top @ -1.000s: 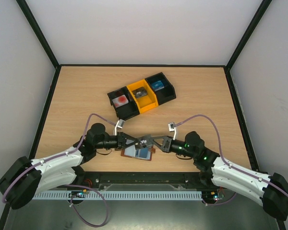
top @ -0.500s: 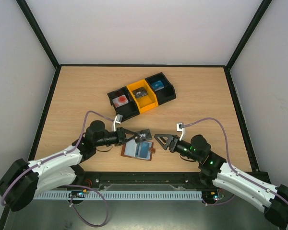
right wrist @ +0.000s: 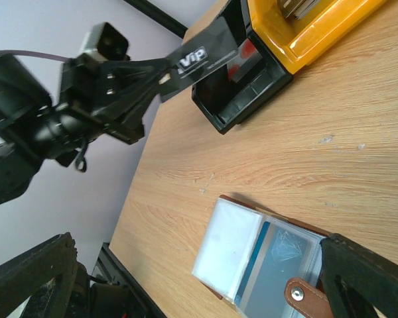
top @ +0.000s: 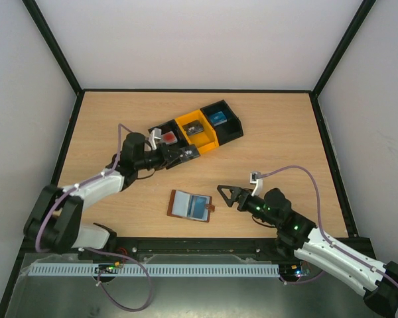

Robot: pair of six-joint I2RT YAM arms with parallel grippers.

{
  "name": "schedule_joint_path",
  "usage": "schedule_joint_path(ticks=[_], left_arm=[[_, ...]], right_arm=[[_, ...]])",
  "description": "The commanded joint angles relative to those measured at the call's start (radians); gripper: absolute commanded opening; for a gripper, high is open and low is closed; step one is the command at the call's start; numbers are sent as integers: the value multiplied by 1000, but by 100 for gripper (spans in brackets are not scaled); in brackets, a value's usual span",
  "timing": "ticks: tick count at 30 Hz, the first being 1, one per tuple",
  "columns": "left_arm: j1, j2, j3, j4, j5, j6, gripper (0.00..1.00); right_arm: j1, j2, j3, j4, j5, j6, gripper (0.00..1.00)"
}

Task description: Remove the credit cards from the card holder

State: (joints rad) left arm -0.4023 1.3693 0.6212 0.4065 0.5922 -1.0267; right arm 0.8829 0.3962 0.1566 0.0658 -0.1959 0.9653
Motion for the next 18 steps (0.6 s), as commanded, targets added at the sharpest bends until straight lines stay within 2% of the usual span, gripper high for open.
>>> schedule_joint_path(ticks=[1, 4, 12, 18], left_arm=[[61, 116, 101, -42, -9, 49, 3], [84, 189, 186, -117, -72, 83, 3], [91, 324, 352, -163, -134, 56, 3], [87, 451, 495, -231, -102, 36, 3]], right_arm=[[3, -34, 13, -34, 43, 27, 98], [2, -36, -1, -25, 51, 53, 98], [4, -9, 7, -24, 58, 68, 98], [2, 11, 11, -2, 76, 83, 98]])
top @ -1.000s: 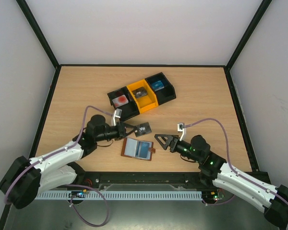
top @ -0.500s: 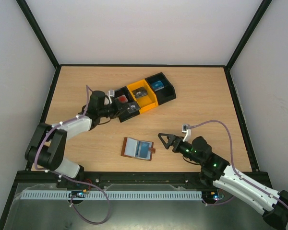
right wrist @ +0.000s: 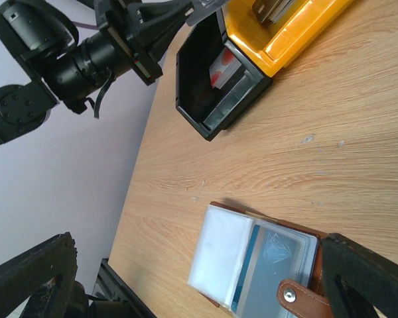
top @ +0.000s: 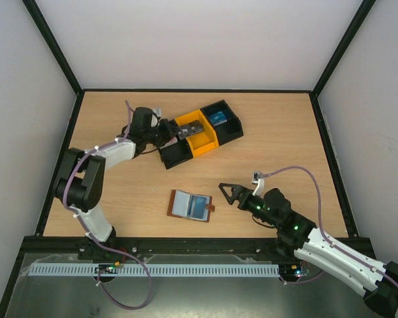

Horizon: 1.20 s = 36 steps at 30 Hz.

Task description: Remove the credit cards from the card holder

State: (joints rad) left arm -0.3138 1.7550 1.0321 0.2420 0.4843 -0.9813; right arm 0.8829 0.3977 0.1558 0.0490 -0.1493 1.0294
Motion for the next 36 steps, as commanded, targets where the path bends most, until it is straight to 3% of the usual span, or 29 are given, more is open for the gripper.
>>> schedule_joint_path(ticks=[1, 23, 36], left_arm=[[-6, 81, 106, -83, -4, -7, 3], [-39, 289, 400, -278, -135, 26, 7], [-53, 331, 447, -310, -190, 46, 9]], right_arm=[[2, 14, 13, 20, 30, 20, 98], [3, 4, -6, -1, 19, 3, 98], [2, -16, -9, -45, 35, 15, 98]])
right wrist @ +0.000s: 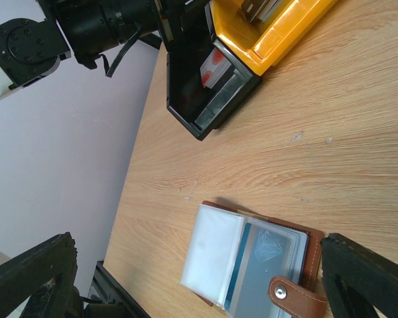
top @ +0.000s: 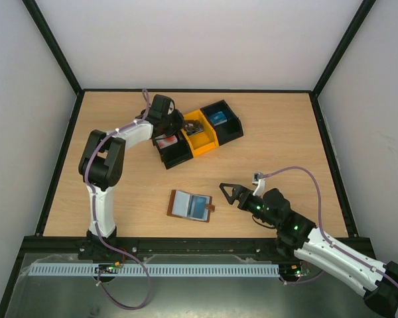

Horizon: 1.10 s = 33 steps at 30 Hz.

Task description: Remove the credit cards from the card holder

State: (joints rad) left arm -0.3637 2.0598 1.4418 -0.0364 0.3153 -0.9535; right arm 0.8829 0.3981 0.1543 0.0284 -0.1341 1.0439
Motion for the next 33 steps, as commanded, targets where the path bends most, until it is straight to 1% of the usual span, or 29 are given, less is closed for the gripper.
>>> schedule_joint_path(ticks=[1, 18, 25, 33], left_arm=[[-3, 26, 37, -33, -25, 20, 9], [-1, 41, 40, -14, -74, 0, 5], [-4, 46, 13, 42, -81, -28, 4], [-5, 50, 21, 50, -106, -27, 10]], right_arm=[[2, -19, -7, -25, 20, 3, 98], [2, -43, -18, -37, 20, 13, 98], [3, -36, -22, -27, 1, -2, 98], [3, -39, -25, -33, -3, -9, 98]])
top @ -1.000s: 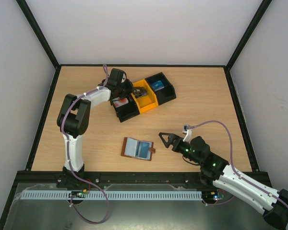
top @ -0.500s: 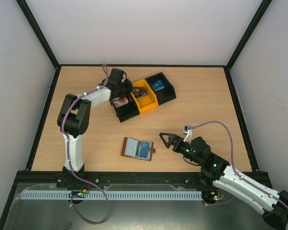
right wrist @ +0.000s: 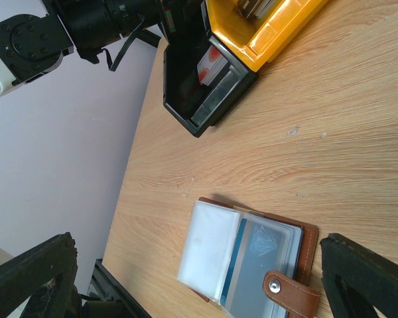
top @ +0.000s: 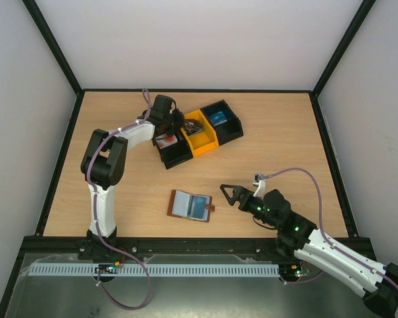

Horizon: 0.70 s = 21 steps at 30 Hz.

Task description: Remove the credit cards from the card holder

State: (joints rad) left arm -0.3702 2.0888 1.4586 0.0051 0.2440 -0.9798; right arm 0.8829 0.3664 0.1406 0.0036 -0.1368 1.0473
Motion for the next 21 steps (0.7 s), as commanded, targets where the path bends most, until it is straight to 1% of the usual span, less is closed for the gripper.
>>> schedule_joint_path(ticks=[1, 8, 13, 16, 21], left_arm=[[2, 25, 7, 8, -34, -2, 11], [2, 37, 16, 7, -28, -8, 16], [2, 1, 6, 15, -55, -10, 24], [2, -15, 12, 20, -53, -12, 30], [2, -37, 32, 12, -51, -8, 36]], right_arm=[[4, -8, -11, -10, -1, -15, 98], [3, -21, -7, -34, 0, -21, 98], [4, -36, -11, -56, 16, -19, 98], [3, -40, -10, -59, 16, -23, 98], [2, -35, -9, -66, 27, -29, 97]])
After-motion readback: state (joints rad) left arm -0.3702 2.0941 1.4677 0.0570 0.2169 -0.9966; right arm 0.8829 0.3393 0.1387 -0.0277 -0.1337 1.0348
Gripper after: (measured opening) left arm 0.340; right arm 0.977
